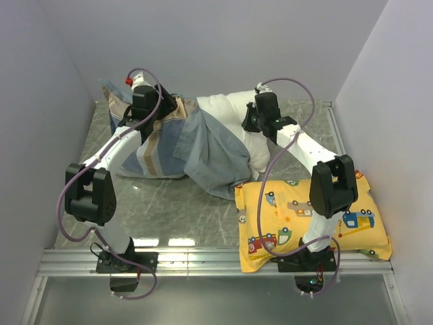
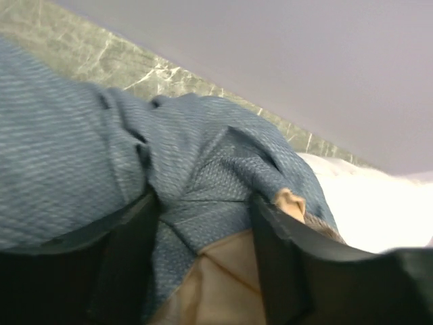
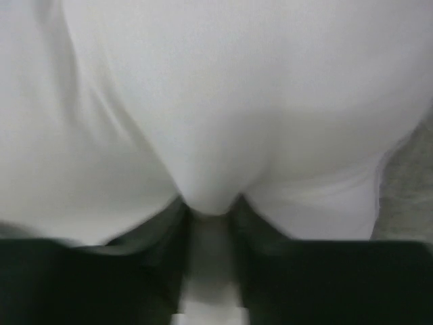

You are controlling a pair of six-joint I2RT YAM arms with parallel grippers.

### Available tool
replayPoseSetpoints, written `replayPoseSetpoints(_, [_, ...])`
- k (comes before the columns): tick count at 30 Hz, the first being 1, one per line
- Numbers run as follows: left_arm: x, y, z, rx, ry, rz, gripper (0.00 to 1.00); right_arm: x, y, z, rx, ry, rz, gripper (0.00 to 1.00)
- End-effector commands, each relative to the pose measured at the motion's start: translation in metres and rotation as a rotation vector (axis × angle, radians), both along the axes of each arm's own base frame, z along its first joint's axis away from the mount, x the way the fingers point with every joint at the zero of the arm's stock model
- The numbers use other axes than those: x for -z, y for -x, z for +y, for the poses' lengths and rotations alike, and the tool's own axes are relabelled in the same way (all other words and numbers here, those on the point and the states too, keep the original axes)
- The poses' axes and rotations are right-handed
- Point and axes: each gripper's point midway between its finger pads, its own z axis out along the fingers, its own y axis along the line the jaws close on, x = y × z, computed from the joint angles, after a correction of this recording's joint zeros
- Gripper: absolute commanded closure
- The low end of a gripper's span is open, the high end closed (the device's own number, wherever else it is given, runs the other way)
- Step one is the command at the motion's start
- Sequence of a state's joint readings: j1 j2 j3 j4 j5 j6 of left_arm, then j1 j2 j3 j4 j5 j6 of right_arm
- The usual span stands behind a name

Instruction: Remove the pillowcase from the pillow

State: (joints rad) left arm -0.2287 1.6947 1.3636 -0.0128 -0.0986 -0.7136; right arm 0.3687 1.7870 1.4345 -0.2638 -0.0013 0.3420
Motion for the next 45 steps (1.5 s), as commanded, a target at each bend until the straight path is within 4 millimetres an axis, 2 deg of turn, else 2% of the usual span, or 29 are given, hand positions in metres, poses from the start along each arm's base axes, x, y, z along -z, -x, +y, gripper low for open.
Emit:
replayPoseSetpoints(1, [-0.011,0.016,-0.014,0.073,-0.031,0.026,0.32,0.012,-0.002,0.013,-0.025,-0.022,0.039,0.88])
replayPoseSetpoints(2, [-0.028,0.017,-0.013,0.071,-0.045,-0.012,0.30,0.011,-0.004,0.013,-0.019,-0.024,0.034,0.95])
replayPoseSetpoints(3, [-0.034,0.018,-0.012,0.060,-0.056,-0.023,0.29,0.010,-0.005,0.012,-0.015,-0.027,0.029,1.00])
replayPoseSetpoints(5, [-0.051,0.025,-0.012,0.040,-0.092,-0.061,0.26,0.007,-0.006,0.014,-0.017,-0.034,0.015,1.00])
replayPoseSetpoints(7, [-0.064,0.035,-0.022,0.039,-0.117,-0.091,0.24,0.005,-0.008,0.014,-0.015,-0.039,0.006,1.00])
replayPoseSetpoints(8, [-0.074,0.042,-0.017,0.001,-0.148,-0.119,0.22,0.004,-0.008,0.015,-0.016,-0.041,0.003,1.00])
replayPoseSetpoints(9, [-0.080,0.049,-0.027,0.011,-0.157,-0.136,0.21,0.002,-0.008,0.017,-0.026,-0.050,0.000,1.00])
replayPoseSetpoints(11, [-0.091,0.062,-0.027,-0.026,-0.190,-0.157,0.19,-0.001,-0.009,0.020,-0.033,-0.059,-0.001,1.00])
replayPoseSetpoints(12, [-0.094,0.071,-0.040,-0.012,-0.201,-0.167,0.18,-0.002,-0.009,0.020,-0.038,-0.065,-0.004,1.00])
replayPoseSetpoints(14, [-0.103,0.083,-0.043,-0.030,-0.231,-0.192,0.14,-0.006,-0.009,0.022,-0.042,-0.073,-0.010,1.00])
replayPoseSetpoints(16, [-0.108,0.092,-0.047,-0.050,-0.238,-0.204,0.12,-0.010,-0.009,0.023,-0.043,-0.078,-0.018,1.00])
replayPoseSetpoints(17, [-0.109,0.096,-0.048,-0.042,-0.225,-0.198,0.08,-0.011,-0.009,0.024,-0.044,-0.079,-0.021,1.00])
replayPoseSetpoints(18, [-0.109,0.100,-0.055,-0.014,-0.207,-0.195,0.07,-0.014,-0.009,0.023,-0.043,-0.084,-0.027,1.00])
replayPoseSetpoints(20, [-0.100,0.108,-0.068,0.013,-0.169,-0.164,0.08,-0.016,-0.010,0.023,-0.042,-0.085,-0.032,1.00])
replayPoseSetpoints(22, [-0.084,0.122,-0.092,0.054,-0.120,-0.122,0.08,-0.022,-0.010,0.025,-0.048,-0.094,-0.040,1.00])
replayPoseSetpoints(23, [-0.064,0.126,-0.101,0.074,-0.120,-0.086,0.08,-0.025,-0.010,0.026,-0.051,-0.097,-0.043,1.00])
replayPoseSetpoints(24, [-0.055,0.134,-0.115,0.102,-0.111,-0.070,0.09,-0.032,-0.011,0.026,-0.051,-0.104,-0.053,1.00])
replayPoseSetpoints(26, [-0.029,0.137,-0.129,0.102,-0.105,-0.022,0.09,-0.039,-0.010,0.029,-0.059,-0.112,-0.065,1.00])
replayPoseSetpoints(27, [-0.023,0.142,-0.141,0.126,-0.104,-0.013,0.09,-0.046,-0.009,0.030,-0.062,-0.115,-0.074,1.00])
replayPoseSetpoints(30, [-0.006,0.145,-0.164,0.156,-0.109,0.018,0.09,-0.057,-0.010,0.030,-0.064,-0.105,-0.093,1.00])
replayPoseSetpoints(34, [0.018,0.135,-0.180,0.153,-0.126,0.061,0.10,-0.064,-0.011,0.032,-0.073,-0.107,-0.097,1.00])
replayPoseSetpoints(36, [0.029,0.132,-0.184,0.162,-0.143,0.087,0.13,-0.068,-0.011,0.033,-0.077,-0.114,-0.100,1.00])
replayPoseSetpoints(37, [0.039,0.131,-0.186,0.161,-0.156,0.112,0.19,-0.068,-0.011,0.033,-0.077,-0.112,-0.101,1.00])
replayPoseSetpoints(39, [0.047,0.129,-0.177,0.116,-0.195,0.137,0.22,-0.072,-0.013,0.032,-0.074,-0.099,-0.105,1.00])
replayPoseSetpoints(41, [0.048,0.128,-0.168,0.086,-0.206,0.135,0.37,-0.077,-0.015,0.029,-0.064,-0.090,-0.116,1.00])
replayPoseSetpoints(42, [0.047,0.126,-0.162,0.072,-0.207,0.131,0.44,-0.078,-0.016,0.028,-0.062,-0.087,-0.120,1.00])
replayPoseSetpoints(43, [0.039,0.126,-0.157,0.067,-0.196,0.121,0.69,-0.081,-0.017,0.027,-0.054,-0.079,-0.128,1.00])
replayPoseSetpoints(45, [0.036,0.127,-0.143,0.051,-0.198,0.122,0.90,-0.085,-0.022,0.021,-0.035,-0.065,-0.139,1.00])
